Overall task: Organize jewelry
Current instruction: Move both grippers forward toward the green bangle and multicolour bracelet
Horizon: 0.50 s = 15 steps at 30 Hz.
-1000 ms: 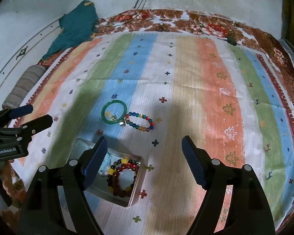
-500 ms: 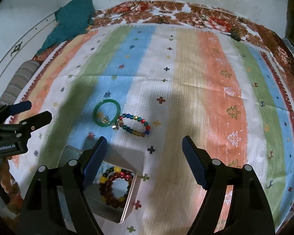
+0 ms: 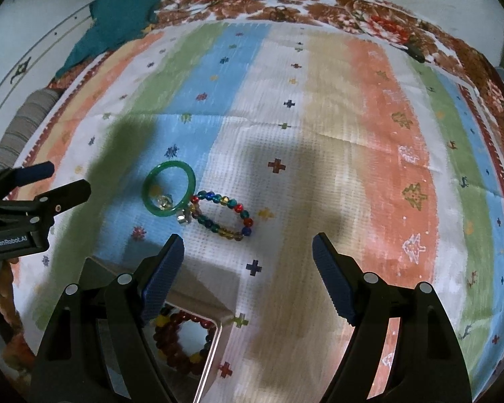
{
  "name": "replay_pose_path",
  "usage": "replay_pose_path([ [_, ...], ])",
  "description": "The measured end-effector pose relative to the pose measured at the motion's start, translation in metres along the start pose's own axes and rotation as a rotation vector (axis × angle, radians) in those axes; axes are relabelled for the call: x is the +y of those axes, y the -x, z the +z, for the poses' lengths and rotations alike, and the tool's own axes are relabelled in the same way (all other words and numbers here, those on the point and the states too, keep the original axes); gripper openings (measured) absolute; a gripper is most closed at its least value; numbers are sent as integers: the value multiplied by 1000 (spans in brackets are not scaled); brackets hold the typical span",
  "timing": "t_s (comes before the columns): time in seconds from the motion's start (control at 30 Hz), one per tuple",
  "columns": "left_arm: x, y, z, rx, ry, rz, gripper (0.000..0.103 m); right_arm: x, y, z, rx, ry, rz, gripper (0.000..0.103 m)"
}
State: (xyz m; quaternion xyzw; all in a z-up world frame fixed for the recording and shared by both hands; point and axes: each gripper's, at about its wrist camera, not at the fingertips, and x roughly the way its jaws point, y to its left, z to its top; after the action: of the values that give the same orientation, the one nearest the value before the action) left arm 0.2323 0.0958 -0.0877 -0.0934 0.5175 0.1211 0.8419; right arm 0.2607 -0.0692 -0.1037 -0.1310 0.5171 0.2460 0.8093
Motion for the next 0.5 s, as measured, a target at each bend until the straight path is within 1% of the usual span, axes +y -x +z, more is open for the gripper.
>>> replay_pose_path([
  [0.27,2,-24,6,36,-6,20,92,0,-19,6,26,10,-6,79],
  [0.5,2,-38,12,58,-9,19,92,-1,-34,11,49,13,-17,79],
])
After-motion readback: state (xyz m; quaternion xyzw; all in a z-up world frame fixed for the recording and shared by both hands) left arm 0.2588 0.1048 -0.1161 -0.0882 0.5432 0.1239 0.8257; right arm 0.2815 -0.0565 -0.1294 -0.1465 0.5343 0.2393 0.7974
